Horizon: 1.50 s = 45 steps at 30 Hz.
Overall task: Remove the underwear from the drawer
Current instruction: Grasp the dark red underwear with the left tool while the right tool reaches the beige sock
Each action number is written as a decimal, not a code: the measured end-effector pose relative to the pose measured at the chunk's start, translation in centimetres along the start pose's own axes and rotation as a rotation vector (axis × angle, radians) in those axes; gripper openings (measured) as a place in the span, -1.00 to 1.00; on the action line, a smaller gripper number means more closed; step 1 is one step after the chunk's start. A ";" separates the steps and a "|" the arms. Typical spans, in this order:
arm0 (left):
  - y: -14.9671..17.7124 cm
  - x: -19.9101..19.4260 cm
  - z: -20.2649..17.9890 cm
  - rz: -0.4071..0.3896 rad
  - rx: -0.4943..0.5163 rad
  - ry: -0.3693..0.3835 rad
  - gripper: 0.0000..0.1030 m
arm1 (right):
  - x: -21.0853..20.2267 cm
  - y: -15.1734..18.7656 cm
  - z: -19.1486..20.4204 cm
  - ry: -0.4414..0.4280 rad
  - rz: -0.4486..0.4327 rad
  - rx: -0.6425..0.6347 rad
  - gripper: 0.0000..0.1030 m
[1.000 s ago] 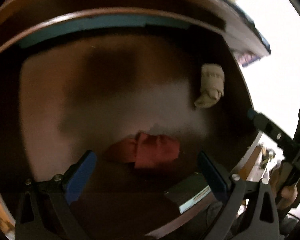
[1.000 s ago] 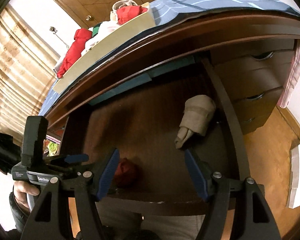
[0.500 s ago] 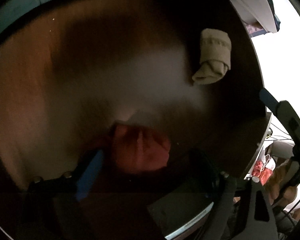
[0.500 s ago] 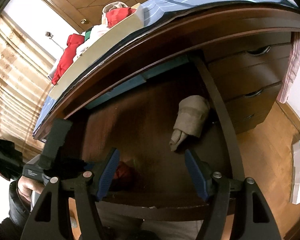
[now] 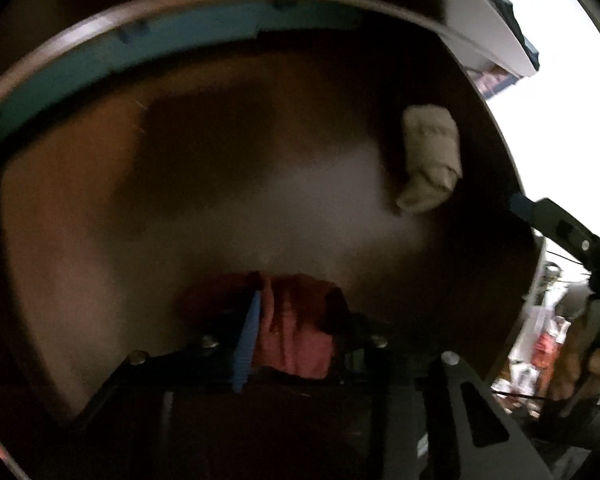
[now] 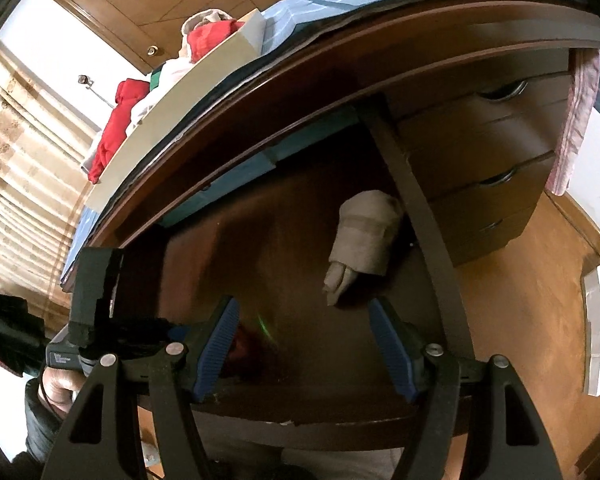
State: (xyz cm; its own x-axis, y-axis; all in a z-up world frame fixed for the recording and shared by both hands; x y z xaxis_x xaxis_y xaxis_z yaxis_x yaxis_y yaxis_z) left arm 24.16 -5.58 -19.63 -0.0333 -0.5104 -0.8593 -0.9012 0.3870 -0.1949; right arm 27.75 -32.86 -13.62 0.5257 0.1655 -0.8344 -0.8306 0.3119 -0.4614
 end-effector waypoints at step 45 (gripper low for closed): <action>-0.4 -9.1 2.0 -0.323 0.076 -0.027 -0.45 | 8.6 -5.1 2.9 0.251 0.302 -0.006 0.35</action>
State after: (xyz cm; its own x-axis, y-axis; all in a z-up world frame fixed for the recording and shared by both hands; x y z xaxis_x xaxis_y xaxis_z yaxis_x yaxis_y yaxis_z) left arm 25.66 0.45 -12.67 0.2617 -0.5957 -0.7594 -0.8284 0.2652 -0.4935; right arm 37.04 -30.37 -17.52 0.1971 0.0149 -0.9803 -0.9424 0.2786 -0.1852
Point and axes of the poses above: each gripper's, at about its wrist camera, not at the fingertips, and x roughly the way its jaws point, z to its left, y to its underside, the point moved 4 cm from there along x, roughly the way its jaws point, and after that the axes turned 12 degrees about y, right-handed, at the moved point
